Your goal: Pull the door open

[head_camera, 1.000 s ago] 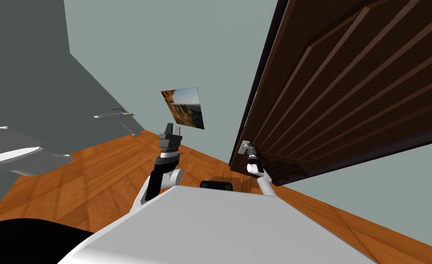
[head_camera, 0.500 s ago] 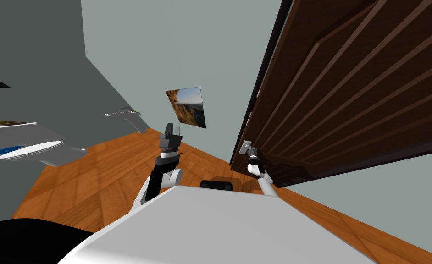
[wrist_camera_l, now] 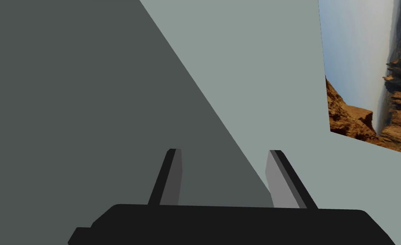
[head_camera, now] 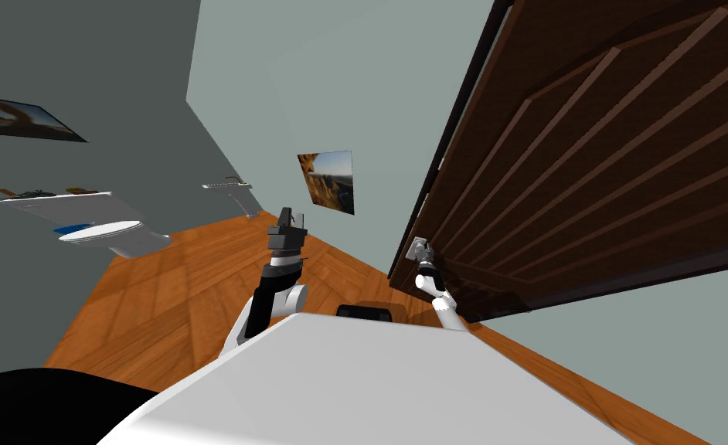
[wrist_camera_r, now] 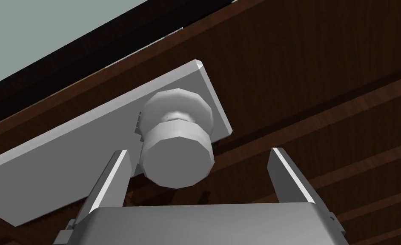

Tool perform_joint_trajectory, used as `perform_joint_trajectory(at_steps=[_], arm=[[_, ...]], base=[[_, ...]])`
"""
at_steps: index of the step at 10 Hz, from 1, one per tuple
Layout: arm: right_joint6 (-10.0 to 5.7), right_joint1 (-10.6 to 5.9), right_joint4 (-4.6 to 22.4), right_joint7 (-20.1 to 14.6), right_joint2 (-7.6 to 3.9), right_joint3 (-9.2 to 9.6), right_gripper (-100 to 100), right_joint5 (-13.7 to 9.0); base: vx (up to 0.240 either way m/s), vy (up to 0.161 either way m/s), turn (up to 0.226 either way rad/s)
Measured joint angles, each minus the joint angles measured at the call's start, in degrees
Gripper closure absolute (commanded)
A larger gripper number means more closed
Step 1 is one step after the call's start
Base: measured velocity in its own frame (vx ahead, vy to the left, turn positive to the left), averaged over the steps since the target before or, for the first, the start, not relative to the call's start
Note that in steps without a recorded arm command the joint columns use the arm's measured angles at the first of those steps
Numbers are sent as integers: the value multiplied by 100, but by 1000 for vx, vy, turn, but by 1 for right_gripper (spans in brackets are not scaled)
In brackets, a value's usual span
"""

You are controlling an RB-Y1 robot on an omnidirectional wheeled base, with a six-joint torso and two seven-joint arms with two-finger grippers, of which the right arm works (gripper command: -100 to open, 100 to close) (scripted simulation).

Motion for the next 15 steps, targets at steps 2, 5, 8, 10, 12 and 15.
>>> perform_joint_trajectory(at_steps=[2, 5, 8, 10, 12, 15], arm=[[-47, -62, 48, -287, 45, 40, -100, -259], [-127, -172, 125, -781, 125, 105, -100, -722], [-180, -255, 171, -1188, 190, 151, -100, -1084], [-211, -323, 189, -1499, 255, 185, -100, -1413], [-254, -373, 233, -1751, 288, 216, -100, -1607], [-319, -462, 292, -2173, 358, 271, -100, -1993]], base=[[-92, -28, 72], [-99, -40, 88], [-67, -19, 64], [-85, -31, 63], [-75, -31, 66], [-73, -32, 55]])
